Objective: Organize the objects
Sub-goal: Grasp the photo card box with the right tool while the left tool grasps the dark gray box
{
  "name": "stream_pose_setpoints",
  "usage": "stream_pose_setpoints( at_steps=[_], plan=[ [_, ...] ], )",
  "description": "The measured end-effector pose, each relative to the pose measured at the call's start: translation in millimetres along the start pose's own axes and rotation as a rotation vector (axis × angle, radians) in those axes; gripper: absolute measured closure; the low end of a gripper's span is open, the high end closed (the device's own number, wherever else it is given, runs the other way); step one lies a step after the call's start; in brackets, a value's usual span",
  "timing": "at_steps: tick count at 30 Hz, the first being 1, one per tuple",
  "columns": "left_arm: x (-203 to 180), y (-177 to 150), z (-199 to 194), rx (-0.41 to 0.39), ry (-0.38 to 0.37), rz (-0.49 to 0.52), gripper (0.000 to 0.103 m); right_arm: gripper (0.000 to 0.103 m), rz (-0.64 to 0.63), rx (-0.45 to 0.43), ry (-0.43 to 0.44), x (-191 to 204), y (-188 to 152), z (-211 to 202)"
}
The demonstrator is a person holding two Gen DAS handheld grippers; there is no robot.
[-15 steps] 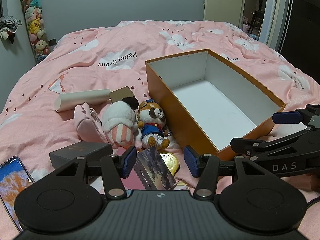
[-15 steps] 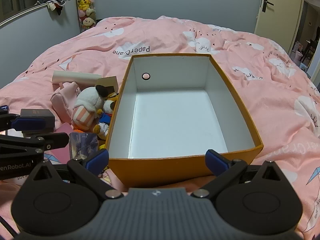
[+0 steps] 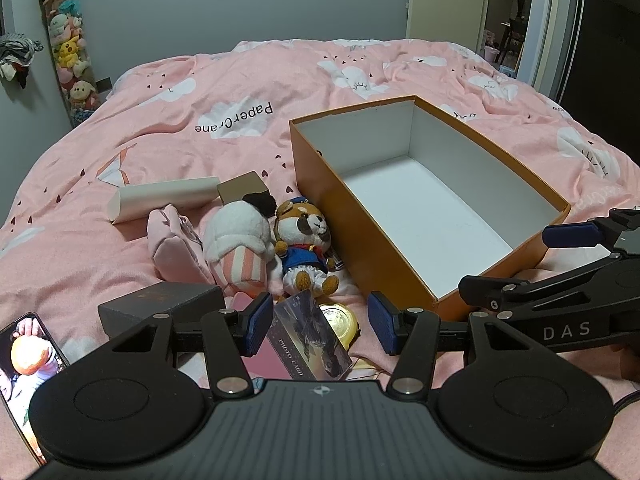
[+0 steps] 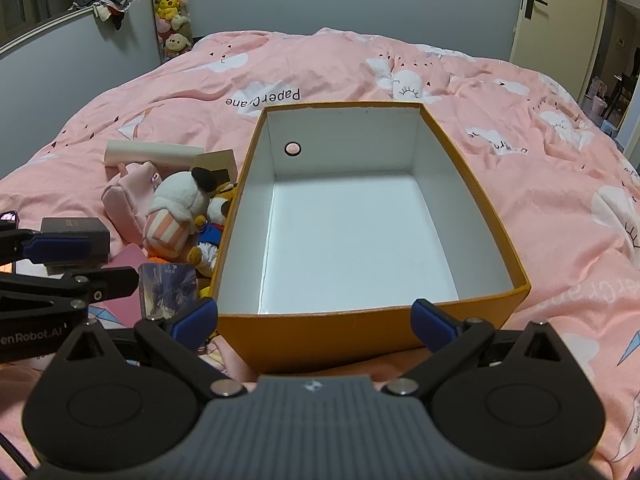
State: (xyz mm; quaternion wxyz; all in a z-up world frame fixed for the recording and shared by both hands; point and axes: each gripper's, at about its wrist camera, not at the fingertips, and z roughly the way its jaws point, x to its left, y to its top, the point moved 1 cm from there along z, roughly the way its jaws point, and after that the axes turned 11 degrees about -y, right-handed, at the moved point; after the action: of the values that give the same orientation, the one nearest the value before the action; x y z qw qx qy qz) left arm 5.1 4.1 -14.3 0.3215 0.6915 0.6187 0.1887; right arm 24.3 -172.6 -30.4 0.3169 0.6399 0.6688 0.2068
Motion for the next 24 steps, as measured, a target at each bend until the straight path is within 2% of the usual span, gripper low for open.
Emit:
stream_pose_setpoints(
  at_steps=[5,8,15,18,24],
  plan=[
    [-1,0,-1,0.0,-0.007,0.006,0.04,0.001,-0.008,0.009,-0.001,2,0,2],
    [-4,2,-8,-0.032,-0.005,0.038,0.041,0.001,-0.011,-0.004,-0.006,2,1,0],
    [22,16,-30,-0.108,0.08,0.15,0.041,0.001,-0.065,-0.099,-0.003,8,15,-12],
    [41,17,-34,-0.092,0.102,0.219,0.041,0.001,-0.085,-0.121,0.027,12,28,-12],
    [89,4,-18,0.026,0.186,0.27,0.041,0.001,-0.082,-0.118,0.098,29,52,1]
  ],
)
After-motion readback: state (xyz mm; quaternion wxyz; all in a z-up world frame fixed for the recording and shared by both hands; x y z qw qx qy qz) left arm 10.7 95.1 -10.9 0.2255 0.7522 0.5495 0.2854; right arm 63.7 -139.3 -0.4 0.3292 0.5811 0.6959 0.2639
